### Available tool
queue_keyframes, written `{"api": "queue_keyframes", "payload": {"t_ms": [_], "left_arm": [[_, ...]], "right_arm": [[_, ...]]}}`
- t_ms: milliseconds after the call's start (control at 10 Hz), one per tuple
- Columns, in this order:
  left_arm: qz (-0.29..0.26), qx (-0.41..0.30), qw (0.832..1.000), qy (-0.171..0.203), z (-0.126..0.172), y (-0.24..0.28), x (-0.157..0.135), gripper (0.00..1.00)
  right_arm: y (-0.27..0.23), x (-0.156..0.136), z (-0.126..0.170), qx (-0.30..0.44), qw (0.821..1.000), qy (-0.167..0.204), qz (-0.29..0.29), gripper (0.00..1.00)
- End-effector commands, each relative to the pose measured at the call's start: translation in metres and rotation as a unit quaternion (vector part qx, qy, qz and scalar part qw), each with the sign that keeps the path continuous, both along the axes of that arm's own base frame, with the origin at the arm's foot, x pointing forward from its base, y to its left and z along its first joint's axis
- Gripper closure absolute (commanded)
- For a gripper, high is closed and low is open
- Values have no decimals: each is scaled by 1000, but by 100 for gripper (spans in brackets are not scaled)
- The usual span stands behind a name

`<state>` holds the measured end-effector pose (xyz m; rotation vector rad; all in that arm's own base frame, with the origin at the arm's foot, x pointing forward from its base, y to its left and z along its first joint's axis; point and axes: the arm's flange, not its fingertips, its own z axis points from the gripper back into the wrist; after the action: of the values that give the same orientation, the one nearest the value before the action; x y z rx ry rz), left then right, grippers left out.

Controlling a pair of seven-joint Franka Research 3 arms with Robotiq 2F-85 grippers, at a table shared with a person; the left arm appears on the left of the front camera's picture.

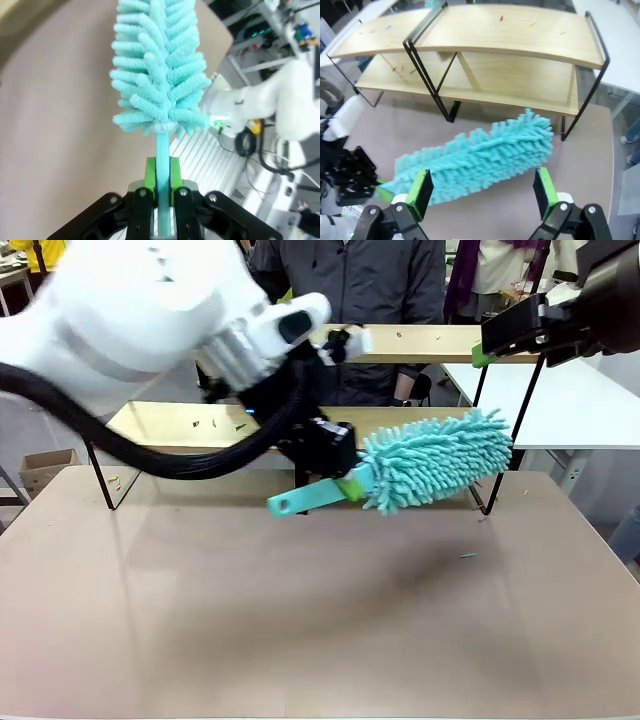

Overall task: Clean the shelves.
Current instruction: Clean a randomly selected level of the Shelf with the Duster.

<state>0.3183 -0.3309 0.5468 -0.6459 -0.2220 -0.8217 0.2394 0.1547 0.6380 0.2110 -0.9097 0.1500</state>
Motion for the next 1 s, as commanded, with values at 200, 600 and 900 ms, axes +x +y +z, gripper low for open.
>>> {"api": "queue_keyframes", "payload": {"t_ms": [200,600,900], "left_arm": [[66,-54,995,-48,-17,135,-93,88],[43,-47,998,-16,-10,107,-61,88],[-75,-96,993,-2,-11,113,-83,88]], "right_arm": [[0,0,0,1,1000,1,0,0],[0,0,0,1,1000,1,0,0],[0,0,0,1,1000,1,0,0]]}}
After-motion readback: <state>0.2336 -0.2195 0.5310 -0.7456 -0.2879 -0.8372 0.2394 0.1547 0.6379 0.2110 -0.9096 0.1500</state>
